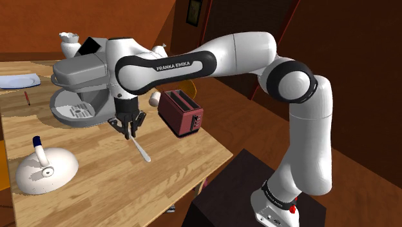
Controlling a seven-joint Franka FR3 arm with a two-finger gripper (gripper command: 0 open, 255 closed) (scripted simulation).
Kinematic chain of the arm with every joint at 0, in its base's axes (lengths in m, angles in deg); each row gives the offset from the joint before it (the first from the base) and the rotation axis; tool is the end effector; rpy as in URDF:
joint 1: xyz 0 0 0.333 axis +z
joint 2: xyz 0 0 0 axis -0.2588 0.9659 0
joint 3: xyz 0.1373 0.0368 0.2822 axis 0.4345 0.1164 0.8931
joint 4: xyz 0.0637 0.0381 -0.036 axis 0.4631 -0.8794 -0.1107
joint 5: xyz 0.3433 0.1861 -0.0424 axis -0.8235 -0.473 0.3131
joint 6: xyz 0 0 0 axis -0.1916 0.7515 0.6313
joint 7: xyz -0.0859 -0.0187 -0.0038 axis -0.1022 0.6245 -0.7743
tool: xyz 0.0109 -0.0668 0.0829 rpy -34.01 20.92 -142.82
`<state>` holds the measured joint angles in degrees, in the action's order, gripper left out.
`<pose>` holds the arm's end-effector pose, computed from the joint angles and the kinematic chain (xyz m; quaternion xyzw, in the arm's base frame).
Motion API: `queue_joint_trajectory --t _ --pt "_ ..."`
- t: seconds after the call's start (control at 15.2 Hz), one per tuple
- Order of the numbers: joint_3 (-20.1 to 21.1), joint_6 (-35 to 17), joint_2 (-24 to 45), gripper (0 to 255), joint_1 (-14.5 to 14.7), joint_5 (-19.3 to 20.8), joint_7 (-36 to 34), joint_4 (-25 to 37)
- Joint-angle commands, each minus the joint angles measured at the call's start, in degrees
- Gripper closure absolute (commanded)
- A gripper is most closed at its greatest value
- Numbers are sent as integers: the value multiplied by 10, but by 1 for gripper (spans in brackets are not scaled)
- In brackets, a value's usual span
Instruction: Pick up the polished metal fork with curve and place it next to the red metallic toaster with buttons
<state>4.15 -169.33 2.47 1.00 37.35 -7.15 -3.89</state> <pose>0.5785 0.3530 0.3726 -0.9954 0.0348 0.0885 0.0084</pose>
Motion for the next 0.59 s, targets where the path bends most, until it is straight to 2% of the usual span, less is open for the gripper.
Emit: queue_joint_trajectory --t 0.0,0.53 --pt "-1 -15 -36 255 -21 -8 20 -52" --pt "-22 -56 -148 255 -96 -35 117 -208"
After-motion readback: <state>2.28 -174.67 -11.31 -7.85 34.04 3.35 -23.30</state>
